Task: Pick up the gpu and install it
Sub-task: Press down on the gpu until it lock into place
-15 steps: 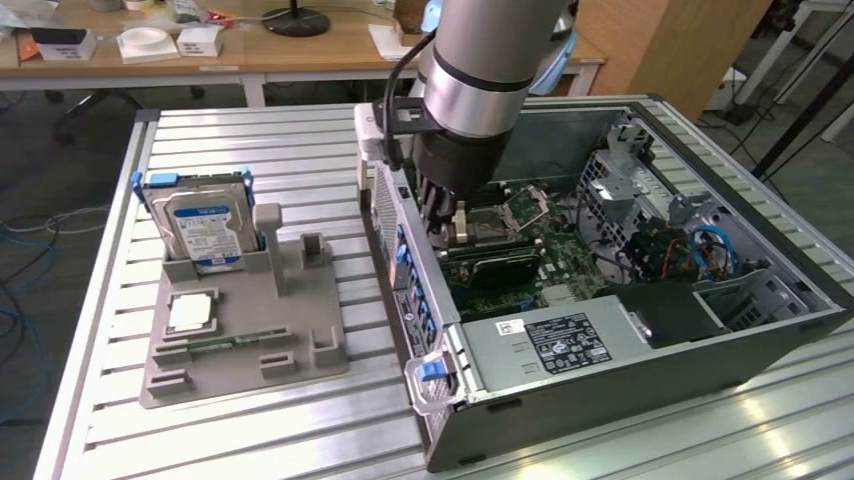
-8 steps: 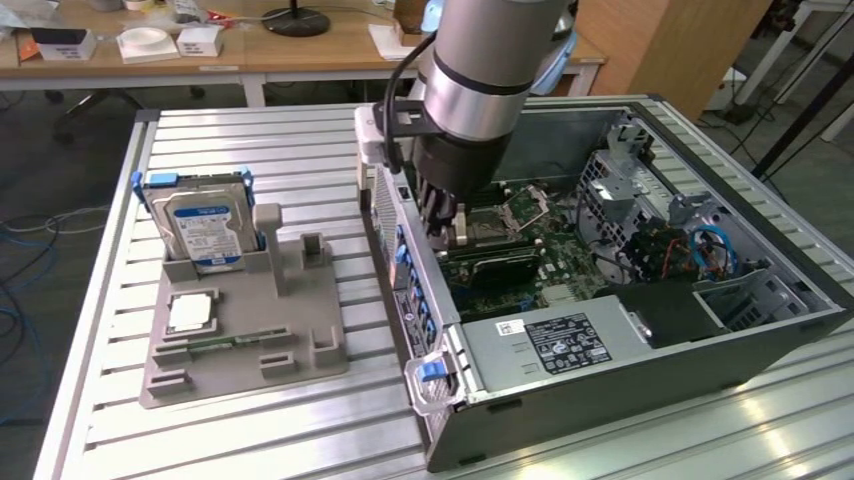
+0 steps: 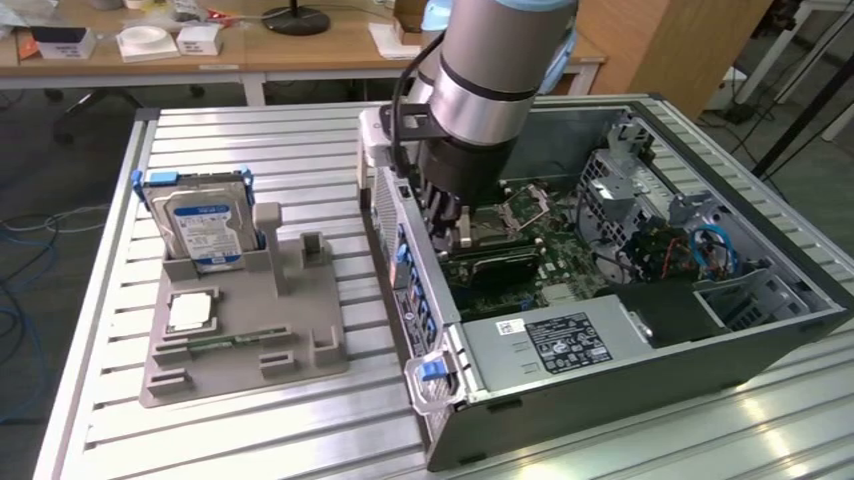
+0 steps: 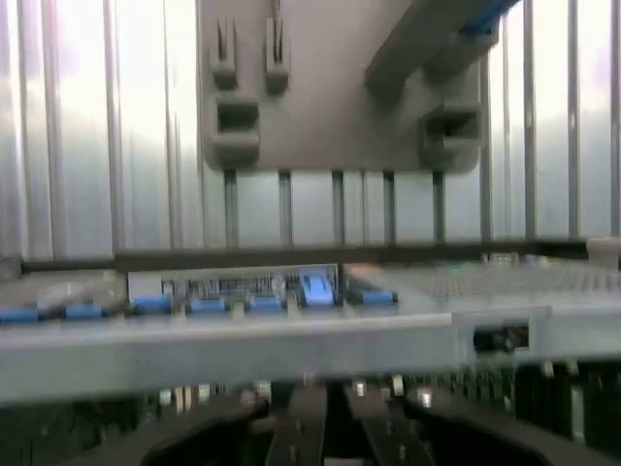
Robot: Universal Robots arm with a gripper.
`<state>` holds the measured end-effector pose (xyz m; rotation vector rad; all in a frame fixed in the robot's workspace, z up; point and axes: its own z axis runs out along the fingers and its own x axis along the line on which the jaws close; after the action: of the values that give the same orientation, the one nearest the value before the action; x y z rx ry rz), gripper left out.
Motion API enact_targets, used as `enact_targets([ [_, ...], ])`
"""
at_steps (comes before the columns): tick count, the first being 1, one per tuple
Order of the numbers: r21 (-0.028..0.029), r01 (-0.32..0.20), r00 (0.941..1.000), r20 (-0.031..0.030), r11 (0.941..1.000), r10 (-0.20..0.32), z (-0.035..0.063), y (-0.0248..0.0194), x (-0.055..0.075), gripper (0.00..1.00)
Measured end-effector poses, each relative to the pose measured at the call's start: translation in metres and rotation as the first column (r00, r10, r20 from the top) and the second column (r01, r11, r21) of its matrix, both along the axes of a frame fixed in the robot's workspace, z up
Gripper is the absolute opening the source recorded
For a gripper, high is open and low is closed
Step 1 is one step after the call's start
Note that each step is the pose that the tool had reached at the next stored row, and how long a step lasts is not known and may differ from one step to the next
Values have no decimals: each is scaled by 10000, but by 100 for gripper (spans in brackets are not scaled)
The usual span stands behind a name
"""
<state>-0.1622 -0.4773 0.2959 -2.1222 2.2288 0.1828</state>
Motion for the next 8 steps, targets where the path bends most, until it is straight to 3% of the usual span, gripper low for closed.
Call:
enact_targets([
  [1,43,0,10000,17,10000,0,-1,0,11,11],
  [5,109,13,10000,-3,9999,-13,18,-3,40,11],
  [8,212,14,10000,-6,9998,-14,24,-3,115,11],
])
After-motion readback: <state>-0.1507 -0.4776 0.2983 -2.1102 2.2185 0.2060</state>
